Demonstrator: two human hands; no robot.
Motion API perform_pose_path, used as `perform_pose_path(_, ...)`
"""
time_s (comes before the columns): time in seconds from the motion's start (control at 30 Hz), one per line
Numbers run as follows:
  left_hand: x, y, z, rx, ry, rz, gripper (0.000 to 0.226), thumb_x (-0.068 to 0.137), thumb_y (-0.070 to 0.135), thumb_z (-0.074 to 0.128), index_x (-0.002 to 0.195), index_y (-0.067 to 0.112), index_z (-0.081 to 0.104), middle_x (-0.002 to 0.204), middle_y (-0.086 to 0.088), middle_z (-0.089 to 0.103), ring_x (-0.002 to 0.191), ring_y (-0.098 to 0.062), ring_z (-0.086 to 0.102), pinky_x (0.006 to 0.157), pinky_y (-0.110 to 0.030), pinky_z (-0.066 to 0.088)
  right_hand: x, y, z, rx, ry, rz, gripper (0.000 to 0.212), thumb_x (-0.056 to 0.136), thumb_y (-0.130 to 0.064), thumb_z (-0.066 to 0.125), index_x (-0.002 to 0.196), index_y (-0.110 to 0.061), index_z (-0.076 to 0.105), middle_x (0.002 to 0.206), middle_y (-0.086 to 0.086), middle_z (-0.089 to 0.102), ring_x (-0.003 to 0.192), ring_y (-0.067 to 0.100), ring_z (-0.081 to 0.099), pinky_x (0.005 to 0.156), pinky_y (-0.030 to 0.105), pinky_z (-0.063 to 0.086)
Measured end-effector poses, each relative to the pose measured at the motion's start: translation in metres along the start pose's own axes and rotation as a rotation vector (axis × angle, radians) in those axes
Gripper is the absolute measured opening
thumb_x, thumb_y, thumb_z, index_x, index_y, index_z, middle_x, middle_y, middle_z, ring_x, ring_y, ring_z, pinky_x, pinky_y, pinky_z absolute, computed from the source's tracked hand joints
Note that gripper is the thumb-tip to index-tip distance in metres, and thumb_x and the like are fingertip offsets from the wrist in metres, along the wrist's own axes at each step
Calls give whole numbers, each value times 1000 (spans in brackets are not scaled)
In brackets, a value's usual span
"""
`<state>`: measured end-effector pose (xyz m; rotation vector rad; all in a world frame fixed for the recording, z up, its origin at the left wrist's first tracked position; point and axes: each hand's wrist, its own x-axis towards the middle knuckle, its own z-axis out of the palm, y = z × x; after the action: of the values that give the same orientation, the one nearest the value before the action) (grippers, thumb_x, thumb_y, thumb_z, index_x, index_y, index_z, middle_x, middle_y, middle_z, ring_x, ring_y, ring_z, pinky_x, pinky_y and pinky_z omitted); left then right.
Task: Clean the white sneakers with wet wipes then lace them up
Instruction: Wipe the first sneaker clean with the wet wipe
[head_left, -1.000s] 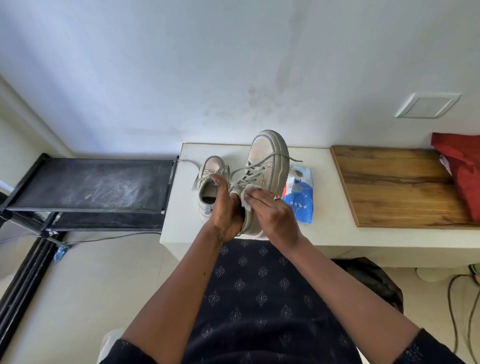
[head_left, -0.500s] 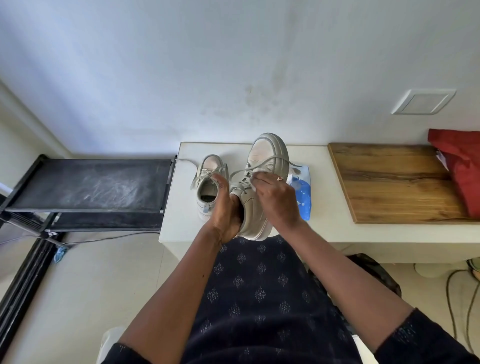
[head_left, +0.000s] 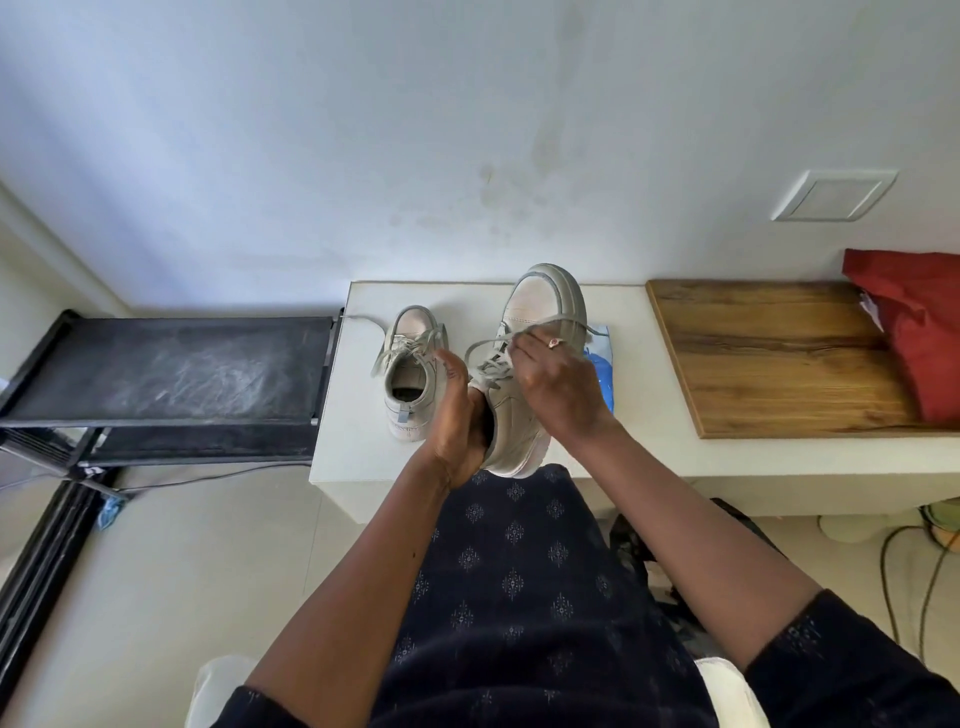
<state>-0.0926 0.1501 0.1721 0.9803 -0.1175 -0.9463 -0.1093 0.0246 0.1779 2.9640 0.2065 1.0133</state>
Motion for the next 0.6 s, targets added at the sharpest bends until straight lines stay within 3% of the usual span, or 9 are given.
perform_pose_path(0.13,0,-2,5,-22,-13,12,102,74,80,-1,136,13,45,133,-13,55,123,-25,54,104,-36,43,7,12,1,-53,-26,100,30,74,5,41,70,-2,70,74,9,68,76,23,66,62,27,53)
perform_pose_path(0.23,1,-4,1,-44,-18,32,108,67,85,9,138,11,43,136,-16,53,126,-29,50,111,-44,33,-2,5,1,-14,17,109,25,78,2,47,75,-5,71,79,5,70,78,20,66,64,25,51)
perform_pose_path(0.37,4,-7,-2,-78,4,19,109,68,88,11,136,10,45,134,-16,54,125,-28,50,112,-45,30,-21,-14,5,117,39,185,15,79,1,58,84,-2,71,89,6,70,85,24,65,74,24,49)
perform_pose_path(0.5,7,-7,0,-124,44,-13,106,74,84,4,115,4,60,107,-13,69,102,-22,65,94,-34,47,-35,-37,2,200,39,230,23,83,-9,52,90,-1,72,94,10,71,87,25,67,83,24,47)
perform_pose_path(0.6,9,-6,-4,-131,53,-28,104,73,85,5,110,3,57,94,-12,72,90,-22,69,77,-29,55,-47,-47,-1,251,54,200,24,85,-6,52,98,1,70,100,12,70,91,26,66,86,27,49)
